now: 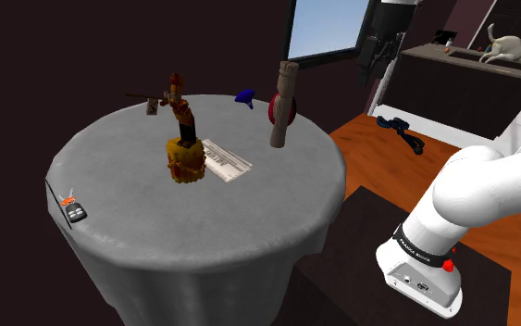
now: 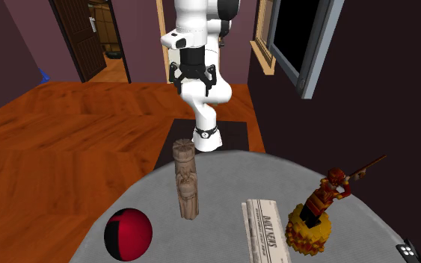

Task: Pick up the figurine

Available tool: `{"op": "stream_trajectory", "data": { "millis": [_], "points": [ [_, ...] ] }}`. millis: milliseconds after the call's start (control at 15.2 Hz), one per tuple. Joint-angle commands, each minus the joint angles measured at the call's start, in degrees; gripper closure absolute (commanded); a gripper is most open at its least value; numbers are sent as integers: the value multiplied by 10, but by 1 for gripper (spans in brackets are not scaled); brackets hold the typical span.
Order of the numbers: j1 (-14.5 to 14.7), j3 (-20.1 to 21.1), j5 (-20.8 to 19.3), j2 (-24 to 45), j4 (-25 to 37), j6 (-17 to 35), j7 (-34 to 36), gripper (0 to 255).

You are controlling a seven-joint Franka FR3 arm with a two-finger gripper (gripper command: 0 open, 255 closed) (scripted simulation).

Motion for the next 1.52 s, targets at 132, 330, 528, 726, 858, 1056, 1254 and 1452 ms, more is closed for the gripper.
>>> {"op": "stream_trajectory", "data": {
  "millis": [132, 330, 528, 726, 858, 1056, 1254, 1452],
  "points": [
    [2, -2, 1, 36, 15, 31, -2, 0],
    [4, -4, 3, 91, 42, 73, -6, 0],
    [7, -6, 6, 146, 76, 109, -11, 0],
    [9, -7, 9, 203, 116, 140, -15, 0],
    [11, -8, 11, 241, 146, 158, -19, 0],
    [13, -9, 15, 298, 197, 179, -24, 0],
    [15, -10, 19, 351, 249, 193, -29, 0],
    [15, -10, 19, 347, 222, 216, -29, 0]
  ]
}}
